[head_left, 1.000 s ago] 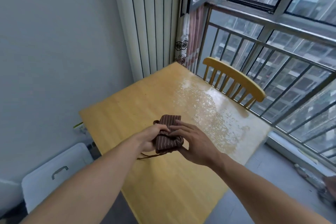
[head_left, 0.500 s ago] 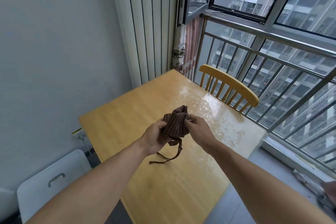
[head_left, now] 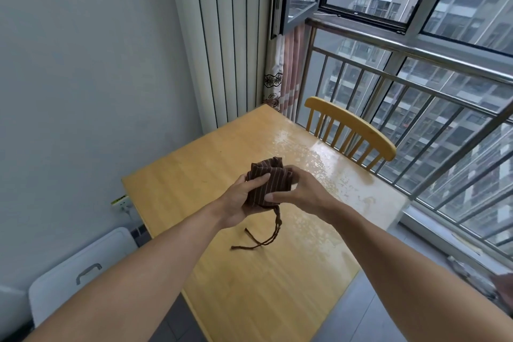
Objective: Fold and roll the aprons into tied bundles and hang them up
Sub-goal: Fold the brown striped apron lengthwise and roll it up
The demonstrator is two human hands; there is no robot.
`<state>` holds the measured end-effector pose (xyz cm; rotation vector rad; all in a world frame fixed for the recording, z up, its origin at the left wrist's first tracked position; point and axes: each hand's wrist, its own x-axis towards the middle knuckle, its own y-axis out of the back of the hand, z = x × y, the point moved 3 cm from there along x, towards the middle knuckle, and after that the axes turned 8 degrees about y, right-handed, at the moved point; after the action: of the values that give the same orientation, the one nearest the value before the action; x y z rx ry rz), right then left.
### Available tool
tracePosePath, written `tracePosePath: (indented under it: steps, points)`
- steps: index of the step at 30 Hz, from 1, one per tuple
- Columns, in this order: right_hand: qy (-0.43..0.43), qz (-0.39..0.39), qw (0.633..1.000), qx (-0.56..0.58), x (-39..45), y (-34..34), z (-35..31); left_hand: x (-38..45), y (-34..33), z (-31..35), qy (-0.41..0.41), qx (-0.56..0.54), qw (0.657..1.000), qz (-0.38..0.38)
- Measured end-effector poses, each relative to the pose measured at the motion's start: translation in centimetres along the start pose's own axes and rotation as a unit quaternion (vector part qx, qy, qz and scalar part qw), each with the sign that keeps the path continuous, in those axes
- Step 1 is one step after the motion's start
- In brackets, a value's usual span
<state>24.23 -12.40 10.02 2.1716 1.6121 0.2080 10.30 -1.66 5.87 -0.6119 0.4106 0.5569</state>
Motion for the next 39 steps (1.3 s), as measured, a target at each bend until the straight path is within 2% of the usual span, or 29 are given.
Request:
tracePosePath:
  steps: [2, 4, 7, 9, 12, 14, 18, 20, 23, 25, 28, 31, 35, 37, 39]
  points:
    - [0.048, 0.047, 0.998, -0.017, 0.3, 0.1, -0.4, -0.2, -0.2, 0.3, 0.006, -0.014, 0.999, -0.029]
    - [0.089, 0.057, 0.994, 0.006, 0.4, -0.1, -0.6, -0.4, 0.0, 0.4, 0.009, -0.036, 0.998, -0.048]
    - [0.170, 0.053, 0.981, -0.071, 0.2, -0.8, -0.5, -0.3, 0.9, -0.1, 0.046, -0.100, 0.994, -0.024]
    - [0.251, 0.055, 0.953, -0.159, -0.4, -1.9, -0.5, 0.6, 2.2, -0.6, 0.054, -0.103, 0.993, 0.034]
    - [0.374, 0.037, 0.873, -0.311, -0.6, -4.2, 0.3, 1.7, 3.6, -1.0, 0.052, -0.061, 0.990, 0.117]
    - [0.404, 0.039, 0.847, -0.343, -0.5, -5.3, 1.0, 2.2, 4.1, -1.1, 0.045, -0.055, 0.985, 0.155]
    - [0.338, 0.043, 0.872, -0.351, 0.6, -5.3, 1.6, 2.9, 4.7, -0.5, 0.006, -0.018, 0.978, 0.206]
    - [0.284, 0.013, 0.906, -0.314, 1.8, -5.0, 1.3, 3.1, 5.0, -0.3, -0.006, 0.043, 0.979, 0.201]
    - [0.148, -0.031, 0.963, -0.222, 4.1, -4.4, 1.0, 3.3, 5.2, -0.1, -0.005, 0.108, 0.987, 0.118]
    - [0.058, -0.047, 0.984, -0.162, 5.3, -3.8, 1.0, 3.1, 5.2, -0.2, -0.001, 0.088, 0.994, 0.064]
    - [-0.003, -0.088, 0.980, -0.177, 6.6, -3.7, 1.1, 3.1, 5.0, -0.7, 0.035, 0.038, 0.998, 0.029]
    - [-0.048, -0.073, 0.981, -0.171, 7.1, -3.7, 1.4, 3.3, 4.9, -1.1, 0.023, 0.081, 0.996, 0.020]
    - [-0.116, -0.004, 0.987, -0.108, 7.0, -3.6, 2.4, 3.8, 5.1, -1.0, 0.002, 0.106, 0.991, 0.083]
    - [-0.142, -0.013, 0.988, -0.054, 6.7, -3.8, 2.8, 3.8, 5.0, -1.0, -0.001, 0.117, 0.987, 0.110]
    - [-0.143, -0.034, 0.988, -0.049, 6.5, -3.6, 3.1, 3.9, 5.2, -0.9, 0.001, 0.132, 0.982, 0.136]
